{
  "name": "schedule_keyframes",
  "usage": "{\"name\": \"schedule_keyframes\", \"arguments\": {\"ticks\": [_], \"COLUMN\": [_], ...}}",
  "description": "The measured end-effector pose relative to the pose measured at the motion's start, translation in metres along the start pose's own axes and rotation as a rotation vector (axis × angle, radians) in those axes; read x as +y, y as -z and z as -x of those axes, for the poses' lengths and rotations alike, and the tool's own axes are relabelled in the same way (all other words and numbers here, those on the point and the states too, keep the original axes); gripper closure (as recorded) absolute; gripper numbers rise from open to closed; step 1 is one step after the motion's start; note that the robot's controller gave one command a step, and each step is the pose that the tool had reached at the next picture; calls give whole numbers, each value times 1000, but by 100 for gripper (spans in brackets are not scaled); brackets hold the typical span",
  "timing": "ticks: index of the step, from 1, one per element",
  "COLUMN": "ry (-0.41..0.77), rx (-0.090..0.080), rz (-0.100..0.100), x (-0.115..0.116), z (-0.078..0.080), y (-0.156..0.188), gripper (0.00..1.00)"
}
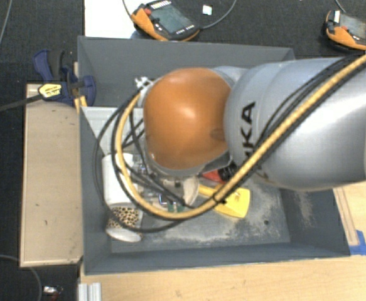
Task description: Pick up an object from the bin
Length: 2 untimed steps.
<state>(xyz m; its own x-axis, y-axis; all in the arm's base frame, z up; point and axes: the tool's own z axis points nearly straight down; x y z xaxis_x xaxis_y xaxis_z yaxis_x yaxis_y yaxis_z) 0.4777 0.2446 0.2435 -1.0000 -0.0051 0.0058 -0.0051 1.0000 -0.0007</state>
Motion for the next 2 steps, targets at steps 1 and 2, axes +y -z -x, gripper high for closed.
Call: {"name": "schedule_keyframes", "arguments": {"ticks": [1, 2], "ry": [-9, 195], "rx": [-8, -17], "rz": [2, 5], "x": [-2, -2], "z": [2, 4], "y": [5, -134], "gripper": [0, 0]}}
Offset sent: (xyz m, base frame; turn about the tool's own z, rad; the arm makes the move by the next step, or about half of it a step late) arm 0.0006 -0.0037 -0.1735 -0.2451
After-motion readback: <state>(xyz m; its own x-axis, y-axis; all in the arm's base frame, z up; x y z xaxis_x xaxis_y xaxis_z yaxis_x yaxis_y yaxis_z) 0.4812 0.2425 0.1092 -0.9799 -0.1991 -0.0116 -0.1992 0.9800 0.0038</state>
